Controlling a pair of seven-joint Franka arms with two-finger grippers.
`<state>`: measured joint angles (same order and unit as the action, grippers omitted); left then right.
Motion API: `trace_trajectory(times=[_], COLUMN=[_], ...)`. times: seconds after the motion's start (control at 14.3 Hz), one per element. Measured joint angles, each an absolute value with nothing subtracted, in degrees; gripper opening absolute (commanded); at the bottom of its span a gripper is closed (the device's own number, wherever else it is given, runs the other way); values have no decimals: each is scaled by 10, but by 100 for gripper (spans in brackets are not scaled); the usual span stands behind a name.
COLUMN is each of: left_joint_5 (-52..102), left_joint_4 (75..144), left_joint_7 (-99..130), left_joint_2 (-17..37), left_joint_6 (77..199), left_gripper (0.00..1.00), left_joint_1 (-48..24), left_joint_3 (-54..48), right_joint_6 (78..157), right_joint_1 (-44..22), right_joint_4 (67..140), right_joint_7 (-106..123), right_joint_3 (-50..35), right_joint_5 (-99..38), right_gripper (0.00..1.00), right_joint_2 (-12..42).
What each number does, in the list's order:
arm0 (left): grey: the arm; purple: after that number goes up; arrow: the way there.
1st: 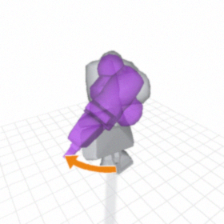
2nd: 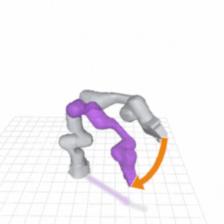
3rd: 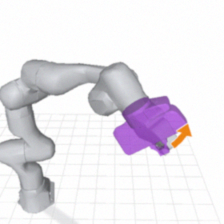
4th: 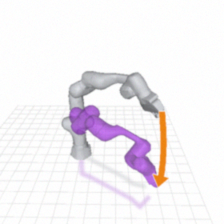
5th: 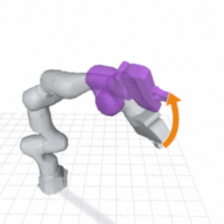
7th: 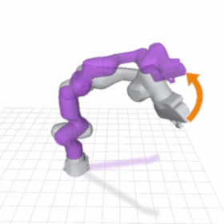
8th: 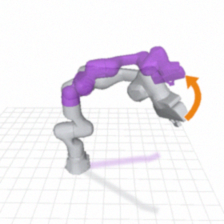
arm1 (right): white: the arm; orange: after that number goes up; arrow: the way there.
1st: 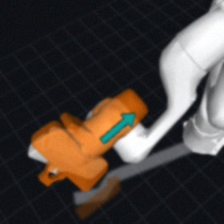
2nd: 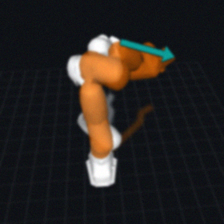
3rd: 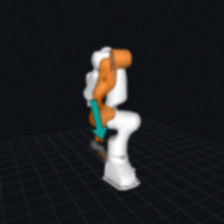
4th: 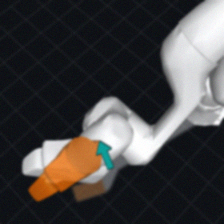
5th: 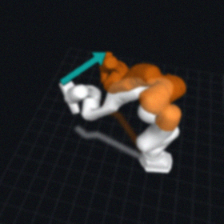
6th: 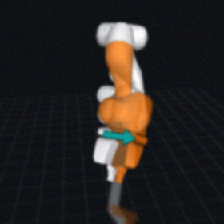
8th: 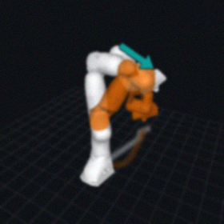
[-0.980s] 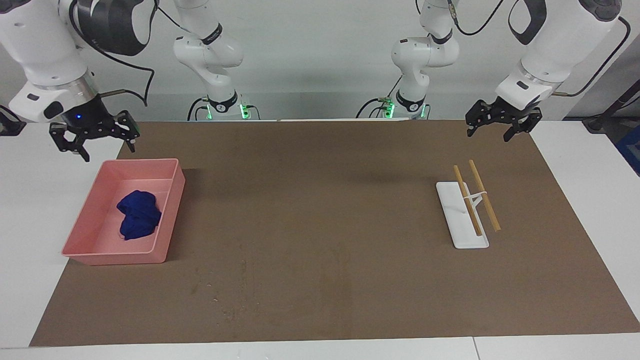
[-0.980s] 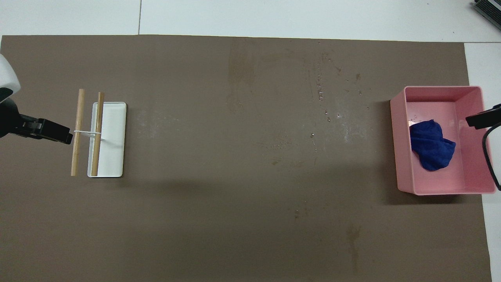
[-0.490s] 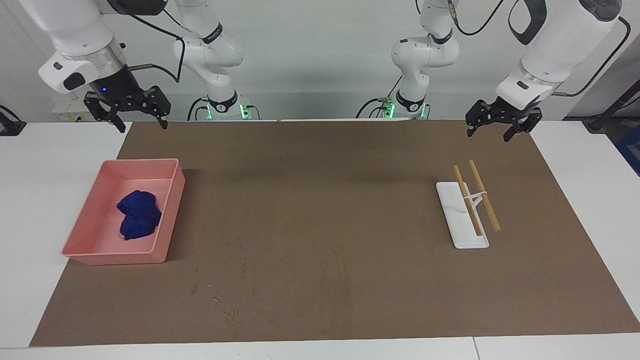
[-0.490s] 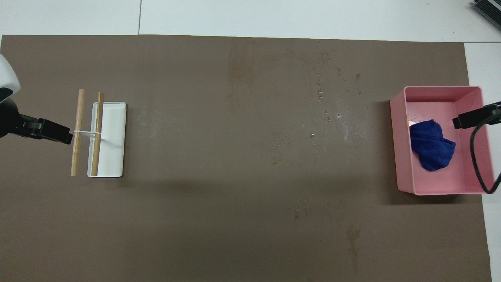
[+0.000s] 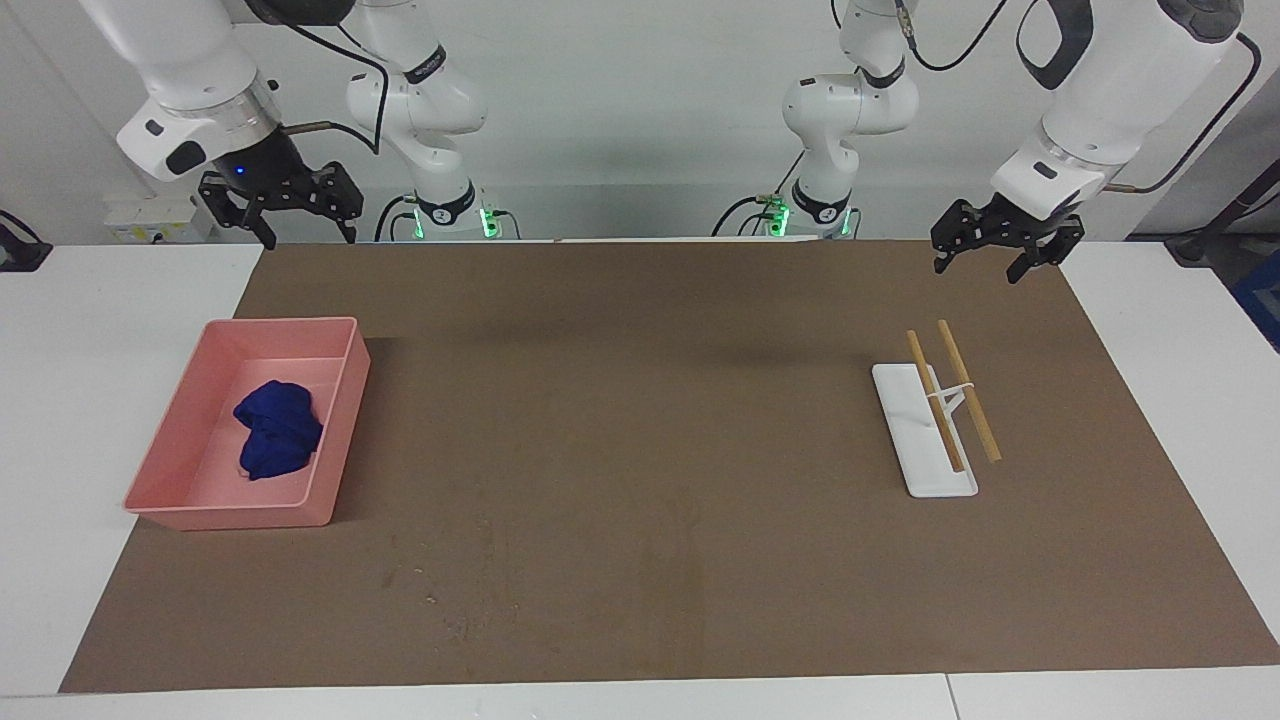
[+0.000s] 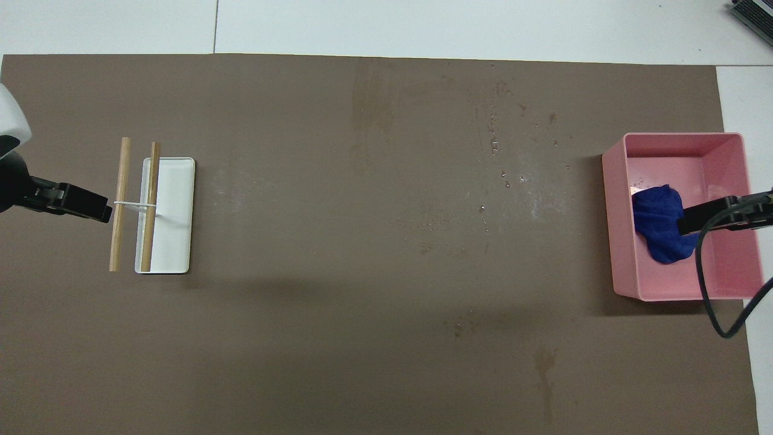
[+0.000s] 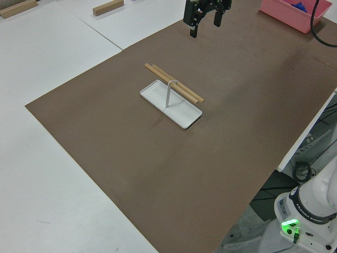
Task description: Wipe water with towel using both arms
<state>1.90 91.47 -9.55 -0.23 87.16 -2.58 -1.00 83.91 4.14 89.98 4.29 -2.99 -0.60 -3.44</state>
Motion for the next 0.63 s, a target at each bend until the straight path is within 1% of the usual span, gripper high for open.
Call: trace_trajectory(times=[0.28,0.49,0.63], left_joint_5=[19,19,19], left_joint_4=[915,915,915], left_joint_7=[-95,-95,-95], left_joint_2=[-2,-2,-2], left_joint_6=[872,872,872], left_gripper=[100,100,100], left_joint_1=[-26,-26,-26], left_joint_3=[-10,-10,-10], right_joint_6=[848,848,856], right_joint_1=[38,3,-5], right_joint_4=[904,910,909], right_joint_7=[43,43,43], right_joint_3=[-16,11,22], right_joint_5=[-7,-7,-7], right_gripper=[100,100,100], right_joint_2=[-35,-35,-36])
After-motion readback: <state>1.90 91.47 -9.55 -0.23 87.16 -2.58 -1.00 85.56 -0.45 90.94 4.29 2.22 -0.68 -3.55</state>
